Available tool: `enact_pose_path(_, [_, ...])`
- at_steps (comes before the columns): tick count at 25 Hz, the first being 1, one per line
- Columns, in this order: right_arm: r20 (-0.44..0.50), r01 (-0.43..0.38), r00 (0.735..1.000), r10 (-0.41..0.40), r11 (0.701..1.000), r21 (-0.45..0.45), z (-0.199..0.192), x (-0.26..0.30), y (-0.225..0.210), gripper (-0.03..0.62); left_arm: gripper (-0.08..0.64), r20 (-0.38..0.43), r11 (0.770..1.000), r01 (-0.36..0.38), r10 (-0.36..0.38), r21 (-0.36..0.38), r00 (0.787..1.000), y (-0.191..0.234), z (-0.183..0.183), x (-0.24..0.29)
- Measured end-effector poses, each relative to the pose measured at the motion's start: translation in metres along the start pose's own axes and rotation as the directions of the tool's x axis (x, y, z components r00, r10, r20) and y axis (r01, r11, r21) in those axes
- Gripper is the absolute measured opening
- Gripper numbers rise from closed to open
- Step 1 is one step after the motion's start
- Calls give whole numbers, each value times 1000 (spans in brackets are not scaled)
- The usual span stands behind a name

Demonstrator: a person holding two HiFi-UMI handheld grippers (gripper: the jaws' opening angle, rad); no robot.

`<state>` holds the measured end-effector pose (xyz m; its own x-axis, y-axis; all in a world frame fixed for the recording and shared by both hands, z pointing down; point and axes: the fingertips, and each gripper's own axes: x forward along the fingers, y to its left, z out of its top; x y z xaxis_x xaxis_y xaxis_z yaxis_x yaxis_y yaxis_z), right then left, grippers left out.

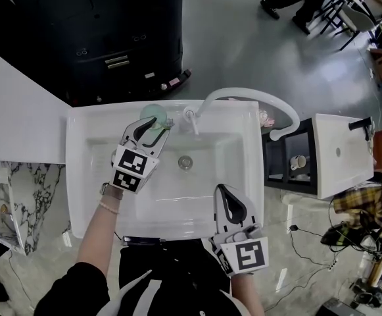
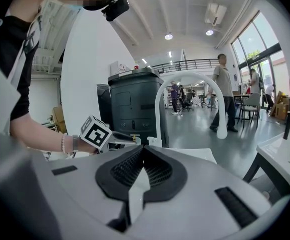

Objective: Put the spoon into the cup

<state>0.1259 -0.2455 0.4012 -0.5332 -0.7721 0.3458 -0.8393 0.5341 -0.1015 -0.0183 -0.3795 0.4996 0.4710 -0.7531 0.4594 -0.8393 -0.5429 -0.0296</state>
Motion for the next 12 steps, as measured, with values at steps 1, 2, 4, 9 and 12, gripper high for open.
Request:
enact_pose_path(1, [0, -1, 1000, 1, 1000, 0, 0, 0, 0, 0, 141, 2, 1000, 2, -2, -2, 1000, 0, 0, -1])
enact_pose_path(2, [1, -2, 1000, 2, 1000, 1, 0, 0, 1, 0, 141, 4, 1000, 4, -4, -4, 1000, -1, -1, -2])
enact_pose_path(4, [2, -4, 1000, 4, 1000, -1, 2, 0, 2, 0, 141, 1, 1000, 9, -9, -4, 1000, -2, -2, -4])
enact_pose_path(9, [6, -13, 1000, 13, 1000, -11, 3, -1, 6, 0, 141, -8, 1000, 6, -6, -15, 1000, -3, -8, -7])
enact_pose_path(12, [7, -16, 1000, 16, 1000, -11, 4, -2, 7, 0, 141, -5, 1000, 2, -2, -28, 1000, -3, -8, -11])
